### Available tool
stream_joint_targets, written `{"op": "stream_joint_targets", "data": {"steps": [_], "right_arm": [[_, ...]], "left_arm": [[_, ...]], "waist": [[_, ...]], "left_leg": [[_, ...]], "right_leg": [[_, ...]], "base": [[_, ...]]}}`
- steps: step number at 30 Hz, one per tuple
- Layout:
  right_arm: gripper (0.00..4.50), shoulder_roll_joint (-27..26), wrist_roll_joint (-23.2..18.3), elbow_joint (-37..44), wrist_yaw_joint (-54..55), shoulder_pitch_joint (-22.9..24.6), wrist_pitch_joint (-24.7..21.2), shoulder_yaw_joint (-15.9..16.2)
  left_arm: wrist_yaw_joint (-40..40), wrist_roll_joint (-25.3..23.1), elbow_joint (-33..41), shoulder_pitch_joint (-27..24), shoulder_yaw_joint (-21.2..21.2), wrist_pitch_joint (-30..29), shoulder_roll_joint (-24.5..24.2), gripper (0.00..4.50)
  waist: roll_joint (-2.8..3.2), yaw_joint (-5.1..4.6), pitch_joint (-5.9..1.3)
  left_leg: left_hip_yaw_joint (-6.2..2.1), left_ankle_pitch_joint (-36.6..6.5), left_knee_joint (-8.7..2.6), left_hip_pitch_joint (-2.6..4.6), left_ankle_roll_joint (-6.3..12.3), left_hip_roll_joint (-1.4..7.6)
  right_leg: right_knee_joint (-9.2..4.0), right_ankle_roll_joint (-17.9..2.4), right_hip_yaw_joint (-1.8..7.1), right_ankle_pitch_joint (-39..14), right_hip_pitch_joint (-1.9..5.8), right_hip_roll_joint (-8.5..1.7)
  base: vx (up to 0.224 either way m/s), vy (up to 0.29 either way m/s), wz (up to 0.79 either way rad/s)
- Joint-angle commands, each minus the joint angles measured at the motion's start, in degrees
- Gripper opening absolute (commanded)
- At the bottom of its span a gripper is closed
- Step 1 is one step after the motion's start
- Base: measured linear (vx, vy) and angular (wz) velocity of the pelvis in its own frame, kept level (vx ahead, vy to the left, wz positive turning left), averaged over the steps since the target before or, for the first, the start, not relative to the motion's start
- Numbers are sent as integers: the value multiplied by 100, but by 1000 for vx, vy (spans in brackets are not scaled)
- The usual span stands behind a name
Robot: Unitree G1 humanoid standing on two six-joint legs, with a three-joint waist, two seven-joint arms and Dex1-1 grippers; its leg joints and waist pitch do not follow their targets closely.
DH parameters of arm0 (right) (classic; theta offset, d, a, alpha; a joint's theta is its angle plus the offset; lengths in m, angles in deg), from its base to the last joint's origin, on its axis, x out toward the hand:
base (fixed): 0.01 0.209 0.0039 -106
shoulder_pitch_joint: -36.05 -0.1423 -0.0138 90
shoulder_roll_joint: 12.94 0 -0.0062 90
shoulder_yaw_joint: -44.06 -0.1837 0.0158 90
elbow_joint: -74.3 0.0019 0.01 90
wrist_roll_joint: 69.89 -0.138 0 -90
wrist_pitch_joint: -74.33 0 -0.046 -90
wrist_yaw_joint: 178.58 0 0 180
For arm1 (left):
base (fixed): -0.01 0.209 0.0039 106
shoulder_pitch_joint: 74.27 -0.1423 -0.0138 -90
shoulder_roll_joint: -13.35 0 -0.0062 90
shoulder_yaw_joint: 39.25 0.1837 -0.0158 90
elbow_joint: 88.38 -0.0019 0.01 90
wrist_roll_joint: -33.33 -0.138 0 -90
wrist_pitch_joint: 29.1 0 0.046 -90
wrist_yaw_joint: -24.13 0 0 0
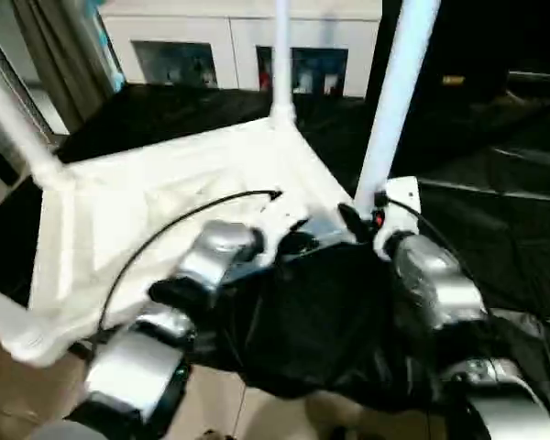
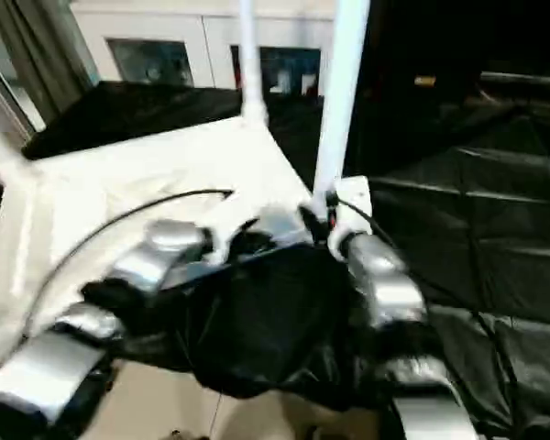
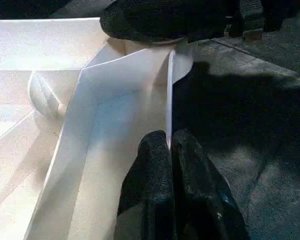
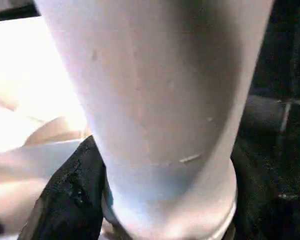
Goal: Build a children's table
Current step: Rotate leg to tighten
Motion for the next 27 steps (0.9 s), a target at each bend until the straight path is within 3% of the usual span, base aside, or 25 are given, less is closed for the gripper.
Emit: {"op": "stream_joint_targets", "data": {"steps": [1,7,9,11,12,14,15,17,18,21,24,26,27], "right_arm": [[330,-594,-60,-314,-301,49,23,460],[374,-496,-109,-240,-898,30,291,482],[374,-208,-203,86,-1578,157,301,652],[374,-20,-218,256,-1947,246,332,766],[374,448,-310,705,-2723,476,254,978],[374,612,-340,852,-2984,552,223,1043],[374,833,-363,1030,-3290,645,206,1125],[374,1004,-396,1167,-3522,716,173,1169],[374,1235,-436,1355,-3851,812,109,1211],[374,1664,-469,1670,-4416,991,-13,1201],[374,1934,-549,1872,-4706,1114,-93,1186],[374,2077,-632,1998,-4830,1180,-183,1177],[350,2134,-664,2041,-4882,1206,-218,1171]], "left_arm": [[397,98,59,264,-74,130,349,0],[8,63,15,221,-16,362,254,0],[-578,109,179,82,70,553,90,0],[-909,158,295,-5,120,587,-5,0],[-1642,219,519,-199,280,694,-256,0],[-1885,243,590,-264,330,726,-343,0],[-2116,286,667,-330,359,720,-434,0],[-2259,309,713,-371,373,714,-504,0],[-2448,325,763,-424,392,729,-604,0],[-2866,323,861,-538,428,771,-842,0],[-3094,321,965,-616,446,729,-998,0],[-3227,337,1073,-678,441,703,-1098,0],[-3290,357,1115,-703,427,684,-1136,0]], "waist": [[-92,-26,-390],[-90,-19,-410],[-61,-7,-415],[-87,-7,-417],[-88,-5,-419],[-77,39,-432],[-47,36,-455],[-56,38,-468],[-35,72,-496],[-52,112,-511],[-57,133,-496],[-53,160,-466],[-50,163,-463]], "left_leg": [[-4,-1106,-414,14,451,43],[-4,-1010,-409,-1,578,49],[-9,-975,-406,-9,651,61],[-11,-926,-409,-29,705,58],[-9,-858,-402,-48,740,62],[-3,-729,-386,-45,847,81],[-10,-567,-370,-61,923,102],[-8,-457,-355,-50,978,104],[-3,-306,-334,-24,1088,125],[-13,-92,-302,-57,1255,129],[-6,-226,-306,-59,1254,131],[4,-486,-339,-28,1102,148],[8,-546,-344,-19,1058,149]], "right_leg": [[-460,-1070,207,-1956,310,-267],[-439,-1133,215,-1797,337,-276],[-415,-1179,225,-1626,352,-281],[-414,-1192,210,-1544,377,-271],[-404,-1196,212,-1542,387,-282],[-382,-1240,222,-1285,398,-267],[-314,-1371,228,-912,394,-275],[-285,-1475,222,-650,390,-263],[-238,-1628,236,-316,371,-265],[-182,-1692,232,34,390,-268],[-203,-1682,226,-170,379,-277],[-261,-1599,233,-655,359,-276],[-273,-1585,236,-752,350,-277]], "base": [[0,0,0],[0,0,0],[0,0,0],[0,0,0],[0,0,0],[0,0,0],[0,0,0],[27,-1,2],[0,0,0],[0,0,0],[0,0,0],[0,0,0],[0,0,0]]}}
